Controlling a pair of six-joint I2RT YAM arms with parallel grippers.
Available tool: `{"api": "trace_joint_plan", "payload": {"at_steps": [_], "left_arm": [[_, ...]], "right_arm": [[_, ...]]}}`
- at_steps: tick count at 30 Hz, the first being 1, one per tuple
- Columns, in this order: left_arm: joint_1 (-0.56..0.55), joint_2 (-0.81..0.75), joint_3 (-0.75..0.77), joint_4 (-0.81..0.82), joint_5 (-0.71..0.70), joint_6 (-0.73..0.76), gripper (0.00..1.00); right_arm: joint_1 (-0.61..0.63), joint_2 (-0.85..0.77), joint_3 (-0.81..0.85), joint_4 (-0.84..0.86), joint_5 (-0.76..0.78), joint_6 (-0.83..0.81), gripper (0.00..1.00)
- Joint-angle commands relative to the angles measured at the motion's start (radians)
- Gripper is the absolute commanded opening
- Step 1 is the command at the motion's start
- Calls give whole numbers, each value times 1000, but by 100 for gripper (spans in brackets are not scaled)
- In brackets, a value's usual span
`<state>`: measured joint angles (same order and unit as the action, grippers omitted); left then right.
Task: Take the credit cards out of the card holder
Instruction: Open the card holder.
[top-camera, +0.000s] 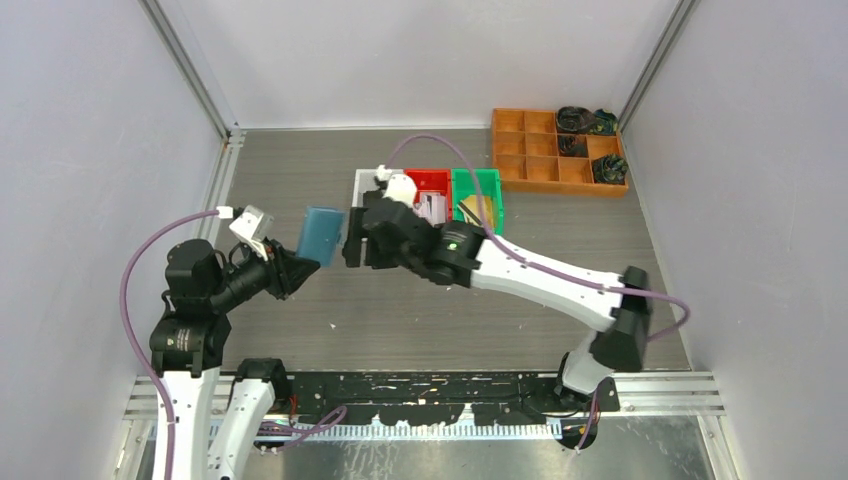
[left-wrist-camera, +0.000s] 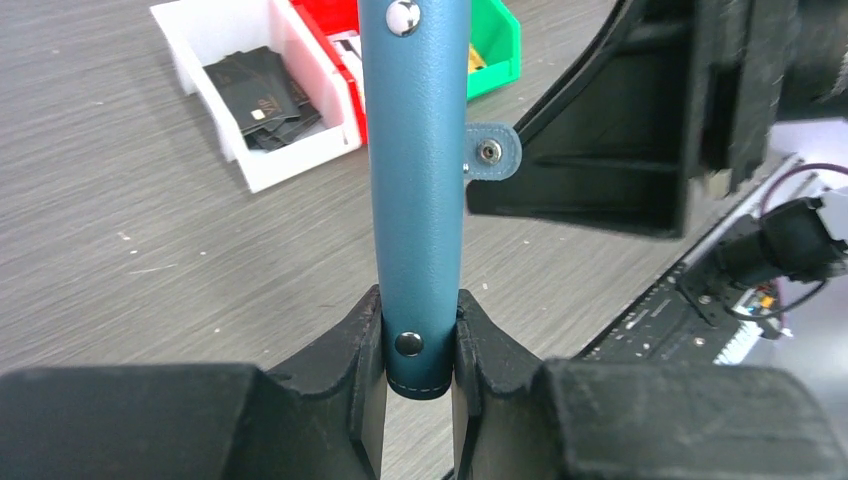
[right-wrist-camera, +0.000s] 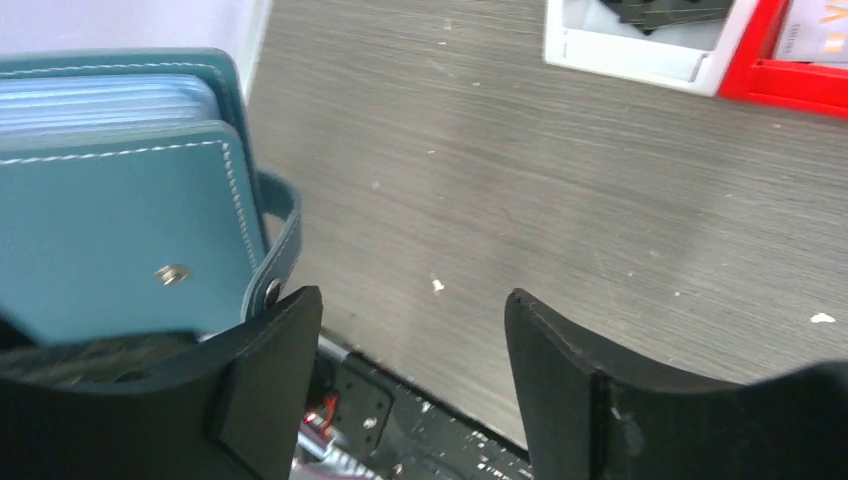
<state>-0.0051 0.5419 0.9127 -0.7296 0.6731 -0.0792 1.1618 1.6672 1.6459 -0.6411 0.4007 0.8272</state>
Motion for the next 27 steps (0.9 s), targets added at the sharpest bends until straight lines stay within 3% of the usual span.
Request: {"api": "trace_joint_plan", "payload": {"at_steps": [1, 6, 9, 15, 21, 27], "left_arm": [[-1, 16, 71, 84, 127, -96, 0], [-1, 46, 113, 90, 202, -184, 0], [-1, 49, 120, 95, 226, -195, 0], [-1, 39, 127, 96, 242, -205, 0], [-1, 38, 148, 81, 298, -215, 0], [-1, 46, 151, 77, 331, -214, 0]], "right_arm": [[-77, -219, -155, 308, -293, -4, 75], [-168, -285, -216, 395, -696, -11, 83], [-183, -282, -197, 359, -784, -23, 85], [-184, -214, -106, 252, -778, -46, 82], [-185, -208, -82, 218, -752, -65, 60], [-207, -222, -74, 172, -731, -88, 47]]}}
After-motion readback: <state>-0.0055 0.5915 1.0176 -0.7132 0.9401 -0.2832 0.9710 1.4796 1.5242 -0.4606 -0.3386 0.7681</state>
